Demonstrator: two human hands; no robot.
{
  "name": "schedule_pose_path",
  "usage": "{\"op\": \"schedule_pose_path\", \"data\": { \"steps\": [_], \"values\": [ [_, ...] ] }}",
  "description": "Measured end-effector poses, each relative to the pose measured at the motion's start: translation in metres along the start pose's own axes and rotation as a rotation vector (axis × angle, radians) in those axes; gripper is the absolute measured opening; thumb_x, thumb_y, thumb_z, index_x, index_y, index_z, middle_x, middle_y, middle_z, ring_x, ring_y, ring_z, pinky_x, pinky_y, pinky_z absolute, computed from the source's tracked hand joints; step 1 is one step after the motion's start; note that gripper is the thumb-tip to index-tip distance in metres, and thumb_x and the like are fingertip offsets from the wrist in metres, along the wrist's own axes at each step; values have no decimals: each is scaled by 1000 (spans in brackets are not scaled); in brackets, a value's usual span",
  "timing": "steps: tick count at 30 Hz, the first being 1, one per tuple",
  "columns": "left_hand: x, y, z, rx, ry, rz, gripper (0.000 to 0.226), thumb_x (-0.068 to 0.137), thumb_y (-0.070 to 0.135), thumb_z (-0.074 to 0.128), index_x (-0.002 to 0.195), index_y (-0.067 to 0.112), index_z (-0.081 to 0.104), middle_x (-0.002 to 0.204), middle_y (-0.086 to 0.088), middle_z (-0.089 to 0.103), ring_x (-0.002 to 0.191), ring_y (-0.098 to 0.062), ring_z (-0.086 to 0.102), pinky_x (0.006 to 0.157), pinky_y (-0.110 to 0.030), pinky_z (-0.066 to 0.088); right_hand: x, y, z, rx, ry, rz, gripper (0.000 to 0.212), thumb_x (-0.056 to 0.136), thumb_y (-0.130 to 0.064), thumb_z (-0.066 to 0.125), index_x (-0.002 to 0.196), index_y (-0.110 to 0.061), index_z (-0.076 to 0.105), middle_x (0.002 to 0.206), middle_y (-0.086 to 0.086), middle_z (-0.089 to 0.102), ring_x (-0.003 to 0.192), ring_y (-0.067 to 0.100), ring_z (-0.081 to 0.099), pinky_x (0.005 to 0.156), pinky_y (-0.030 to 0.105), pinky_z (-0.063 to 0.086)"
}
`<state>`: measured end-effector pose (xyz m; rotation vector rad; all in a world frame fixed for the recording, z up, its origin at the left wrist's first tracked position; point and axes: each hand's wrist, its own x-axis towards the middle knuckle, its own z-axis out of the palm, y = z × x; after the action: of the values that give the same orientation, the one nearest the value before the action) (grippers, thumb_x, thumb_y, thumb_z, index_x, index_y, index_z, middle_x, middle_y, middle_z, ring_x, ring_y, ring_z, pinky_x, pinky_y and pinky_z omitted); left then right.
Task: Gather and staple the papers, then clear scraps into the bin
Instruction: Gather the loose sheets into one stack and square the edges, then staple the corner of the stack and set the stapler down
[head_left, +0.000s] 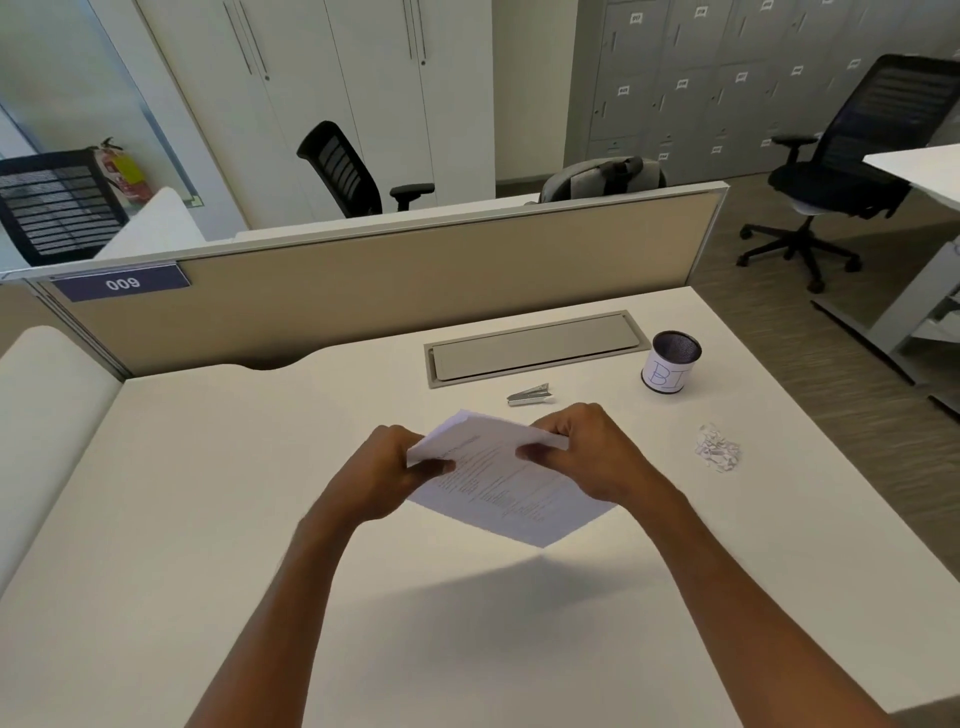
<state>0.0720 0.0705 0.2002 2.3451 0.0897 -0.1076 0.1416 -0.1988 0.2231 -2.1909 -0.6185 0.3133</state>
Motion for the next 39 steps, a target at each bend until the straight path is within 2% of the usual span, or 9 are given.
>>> {"op": "schedule_pose_path", "data": {
  "steps": [2, 4, 7, 11, 14, 17, 27, 35, 39],
  "values": [
    [-2, 9, -9, 8, -44, 17, 33, 98, 26, 76, 66, 32, 68, 54, 23, 62, 53, -3, 55, 52, -17, 40, -2, 5, 2, 67, 20, 23, 13, 93, -29, 74, 87, -21, 83, 84, 4, 78, 74, 29, 71, 64, 31, 51],
    [-4, 10, -21, -42, -62, 10, 27, 95, 25, 79, 70, 34, 75, 61, 24, 70, 56, -2, 60, 56, -16, 44, -5, 10, 1, 149, 47, 60, 17, 92, -29, 76, 87, -14, 82, 83, 8, 79, 73, 29, 73, 64, 33, 52],
    [-8, 4, -36, -300, -36, -8, 6, 93, 19, 81, 92, 18, 87, 89, 1, 84, 75, -10, 71, 70, -24, 53, -12, 17, -2, 300, 76, 135, 18, 92, -29, 77, 91, -12, 82, 87, 6, 81, 76, 27, 77, 69, 34, 59],
    [-6, -8, -26, -695, 73, -85, 18, 93, 11, 78, 107, 0, 81, 107, -17, 83, 93, -24, 77, 82, -35, 62, -23, 24, 0, 535, 96, 224, 15, 91, -25, 78, 100, -13, 82, 91, 3, 83, 78, 26, 80, 74, 37, 65],
    [-1, -11, -8, -949, 119, -175, 25, 95, 8, 73, 117, -4, 77, 116, -19, 81, 100, -30, 78, 85, -36, 67, -24, 31, 10, 621, 131, 284, 16, 90, -26, 79, 100, -13, 81, 92, 5, 83, 81, 32, 79, 75, 42, 65],
    [4, -11, 8, -1115, 137, -219, 25, 97, 11, 70, 118, 0, 77, 118, -17, 81, 94, -24, 79, 79, -32, 66, -24, 39, 21, 691, 158, 330, 19, 89, -26, 80, 103, -13, 81, 96, 8, 83, 86, 37, 79, 79, 47, 66],
    [19, -27, 52, -1275, 134, -326, 26, 102, 17, 67, 117, -2, 77, 118, -19, 81, 98, -27, 78, 86, -37, 68, -28, 68, 50, 870, 168, 498, 23, 89, -20, 80, 108, -8, 79, 102, 10, 82, 93, 33, 79, 83, 44, 64],
    [40, -63, 91, -1199, 192, -485, 22, 99, 13, 71, 111, -4, 79, 113, -22, 82, 88, -27, 80, 73, -34, 66, -14, 107, 80, 903, 112, 672, 23, 87, -18, 82, 108, -9, 79, 103, 10, 82, 94, 31, 79, 82, 43, 65],
    [54, -84, 109, -1214, 215, -585, 18, 99, 12, 72, 106, -2, 80, 108, -22, 82, 83, -26, 80, 70, -35, 67, 19, 136, 88, 752, 166, 710, 18, 89, -24, 81, 100, -10, 80, 94, 1, 82, 73, 9, 76, 65, 22, 58]
  ]
}}
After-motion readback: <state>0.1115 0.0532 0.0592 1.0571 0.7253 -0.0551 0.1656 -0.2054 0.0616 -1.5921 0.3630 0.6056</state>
